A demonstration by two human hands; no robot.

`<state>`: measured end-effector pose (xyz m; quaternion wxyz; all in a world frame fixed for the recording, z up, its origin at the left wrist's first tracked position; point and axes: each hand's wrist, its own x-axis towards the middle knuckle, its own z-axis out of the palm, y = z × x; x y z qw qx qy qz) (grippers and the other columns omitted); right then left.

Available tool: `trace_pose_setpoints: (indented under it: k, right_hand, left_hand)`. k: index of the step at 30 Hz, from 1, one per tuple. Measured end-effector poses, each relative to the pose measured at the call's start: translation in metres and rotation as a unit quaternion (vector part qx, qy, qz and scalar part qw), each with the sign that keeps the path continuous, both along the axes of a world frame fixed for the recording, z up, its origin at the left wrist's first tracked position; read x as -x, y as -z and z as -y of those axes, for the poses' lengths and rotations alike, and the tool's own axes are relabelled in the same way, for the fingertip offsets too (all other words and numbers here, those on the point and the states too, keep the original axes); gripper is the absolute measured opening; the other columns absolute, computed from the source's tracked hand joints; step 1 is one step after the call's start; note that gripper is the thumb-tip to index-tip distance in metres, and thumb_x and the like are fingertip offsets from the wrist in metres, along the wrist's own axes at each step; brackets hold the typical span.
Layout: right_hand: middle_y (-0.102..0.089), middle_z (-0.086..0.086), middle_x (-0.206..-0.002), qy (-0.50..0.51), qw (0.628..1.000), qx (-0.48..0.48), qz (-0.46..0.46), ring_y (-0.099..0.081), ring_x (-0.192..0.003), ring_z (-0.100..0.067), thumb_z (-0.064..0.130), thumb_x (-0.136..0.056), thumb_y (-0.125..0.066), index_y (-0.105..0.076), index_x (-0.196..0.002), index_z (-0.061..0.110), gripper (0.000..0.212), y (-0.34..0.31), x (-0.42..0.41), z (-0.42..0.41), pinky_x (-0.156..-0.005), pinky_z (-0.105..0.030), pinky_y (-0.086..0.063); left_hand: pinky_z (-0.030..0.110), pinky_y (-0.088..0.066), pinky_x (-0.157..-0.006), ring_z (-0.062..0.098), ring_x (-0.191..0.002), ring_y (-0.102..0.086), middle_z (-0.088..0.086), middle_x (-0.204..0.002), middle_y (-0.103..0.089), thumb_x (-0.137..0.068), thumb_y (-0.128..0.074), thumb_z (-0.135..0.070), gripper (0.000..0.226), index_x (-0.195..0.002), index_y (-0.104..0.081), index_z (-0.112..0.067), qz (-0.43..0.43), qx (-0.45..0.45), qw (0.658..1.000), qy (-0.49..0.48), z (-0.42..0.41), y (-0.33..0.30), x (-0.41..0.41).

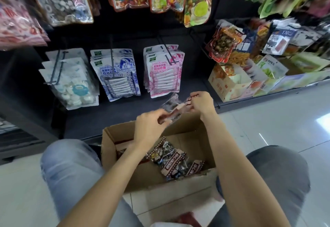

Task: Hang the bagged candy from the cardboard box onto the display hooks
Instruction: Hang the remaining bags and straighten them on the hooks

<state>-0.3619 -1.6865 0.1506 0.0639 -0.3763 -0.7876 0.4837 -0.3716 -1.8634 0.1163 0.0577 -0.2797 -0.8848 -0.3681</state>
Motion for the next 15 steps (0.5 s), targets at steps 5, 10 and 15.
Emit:
trace_pose_setpoints:
  k: [5,10,15]
  right_hand:
    - [-0.063,-0.012,-0.123,0.035,0.996,-0.071,-0.037,-0.061,-0.105,-0.024,-0.004,-0.093,-0.046,-0.061,-0.125,0.009,0.037,0.016,-0.01,0.0,-0.087,-0.03,-0.053]
    - [-0.065,-0.009,-0.116,0.056,0.992,-0.01,-0.116,-0.064,-0.104,-0.02,0.002,-0.097,-0.043,-0.059,-0.118,0.016,0.03,0.036,-0.009,-0.046,-0.084,-0.033,-0.055]
    - [-0.065,-0.008,-0.109,-0.04,0.986,-0.052,-0.151,-0.064,-0.099,-0.018,0.012,-0.1,-0.045,-0.055,-0.114,0.011,0.017,0.036,-0.001,-0.098,-0.075,-0.018,-0.051]
  left_hand:
    - [0.033,-0.053,-0.074,0.019,-0.087,-0.067,0.002,-0.098,-0.069,-0.08,-0.071,-0.04,0.038,-0.102,-0.065,-0.01,-0.113,0.145,0.969,0.164,-0.003,-0.008,0.002]
    - [0.026,-0.043,-0.074,0.014,-0.081,-0.062,-0.007,-0.089,-0.067,-0.082,-0.068,-0.044,0.03,-0.097,-0.064,-0.019,0.01,0.178,0.972,0.154,0.014,-0.002,0.029]
    - [0.029,-0.045,-0.07,0.009,-0.087,-0.061,-0.014,-0.093,-0.066,-0.084,-0.063,-0.049,0.03,-0.1,-0.068,-0.024,0.067,0.216,0.967,0.118,0.011,0.008,0.071]
